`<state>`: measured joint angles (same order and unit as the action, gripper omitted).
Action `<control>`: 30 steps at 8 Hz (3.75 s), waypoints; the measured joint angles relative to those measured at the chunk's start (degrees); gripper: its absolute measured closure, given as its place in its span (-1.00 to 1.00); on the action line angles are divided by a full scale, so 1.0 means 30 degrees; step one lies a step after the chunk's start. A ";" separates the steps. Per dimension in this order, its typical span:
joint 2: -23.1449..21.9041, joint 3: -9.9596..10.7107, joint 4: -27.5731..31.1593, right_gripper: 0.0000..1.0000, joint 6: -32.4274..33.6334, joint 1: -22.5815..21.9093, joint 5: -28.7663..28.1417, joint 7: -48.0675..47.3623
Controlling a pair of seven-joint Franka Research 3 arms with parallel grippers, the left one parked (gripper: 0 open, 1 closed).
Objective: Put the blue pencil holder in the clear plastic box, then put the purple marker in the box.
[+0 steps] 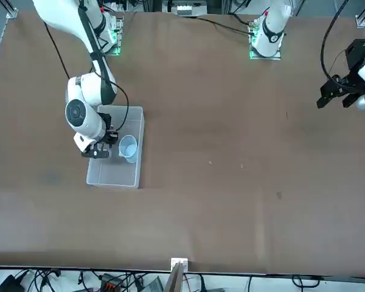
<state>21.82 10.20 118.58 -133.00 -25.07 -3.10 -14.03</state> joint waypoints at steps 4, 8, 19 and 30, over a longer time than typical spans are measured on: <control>0.0598 0.0175 -0.0052 0.70 -0.0802 0.0085 0.0001 0.0000; 0.0620 0.0189 -0.0094 0.09 -0.0839 0.0121 0.0001 0.0001; -0.2560 0.0439 -0.4721 -0.05 0.5717 0.0970 0.0007 0.0124; -0.4448 0.0558 -1.1222 -0.99 1.3133 0.4205 0.0017 0.4115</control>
<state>8.48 11.87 84.91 -93.60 -12.46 -3.05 -1.69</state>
